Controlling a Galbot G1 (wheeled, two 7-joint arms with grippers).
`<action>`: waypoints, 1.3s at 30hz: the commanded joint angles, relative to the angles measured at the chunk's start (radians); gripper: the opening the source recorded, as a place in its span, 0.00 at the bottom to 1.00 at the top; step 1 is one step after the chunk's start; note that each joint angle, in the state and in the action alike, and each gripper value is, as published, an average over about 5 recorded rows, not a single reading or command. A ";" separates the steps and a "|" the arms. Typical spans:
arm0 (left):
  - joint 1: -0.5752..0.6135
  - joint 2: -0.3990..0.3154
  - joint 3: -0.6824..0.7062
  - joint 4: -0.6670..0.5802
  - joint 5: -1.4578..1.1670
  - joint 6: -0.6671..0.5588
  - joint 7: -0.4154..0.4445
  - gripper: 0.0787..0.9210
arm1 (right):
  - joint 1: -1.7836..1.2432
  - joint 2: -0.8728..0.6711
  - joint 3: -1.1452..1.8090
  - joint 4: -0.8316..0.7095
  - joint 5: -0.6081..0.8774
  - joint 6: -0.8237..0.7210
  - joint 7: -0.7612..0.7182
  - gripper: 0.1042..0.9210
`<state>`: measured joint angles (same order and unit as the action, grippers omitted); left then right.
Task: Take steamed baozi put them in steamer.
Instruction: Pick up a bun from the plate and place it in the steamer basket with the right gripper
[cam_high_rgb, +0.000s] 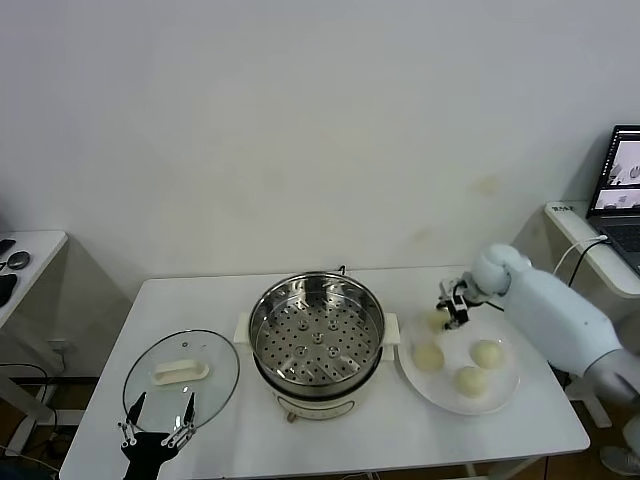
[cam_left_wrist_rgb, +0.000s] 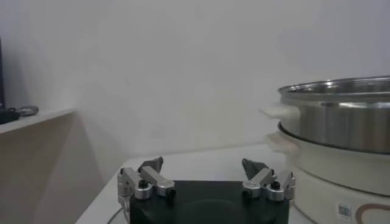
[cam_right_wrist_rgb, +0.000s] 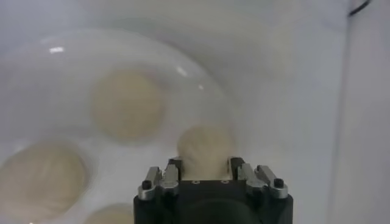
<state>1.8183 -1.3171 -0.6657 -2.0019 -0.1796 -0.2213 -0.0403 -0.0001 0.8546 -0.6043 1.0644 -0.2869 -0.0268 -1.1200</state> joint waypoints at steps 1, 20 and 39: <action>-0.002 0.001 0.001 0.000 -0.001 -0.001 0.001 0.88 | 0.304 -0.082 -0.186 0.161 0.263 0.004 -0.018 0.46; -0.010 0.003 -0.031 -0.005 -0.022 -0.010 0.004 0.88 | 0.579 0.379 -0.584 0.221 0.450 0.298 0.001 0.50; -0.026 -0.006 -0.043 0.003 -0.022 -0.010 0.002 0.88 | 0.421 0.485 -0.597 0.054 -0.045 0.642 0.085 0.52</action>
<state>1.7912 -1.3235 -0.7079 -1.9978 -0.2011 -0.2316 -0.0377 0.4586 1.2816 -1.1790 1.1672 -0.1592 0.4879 -1.0579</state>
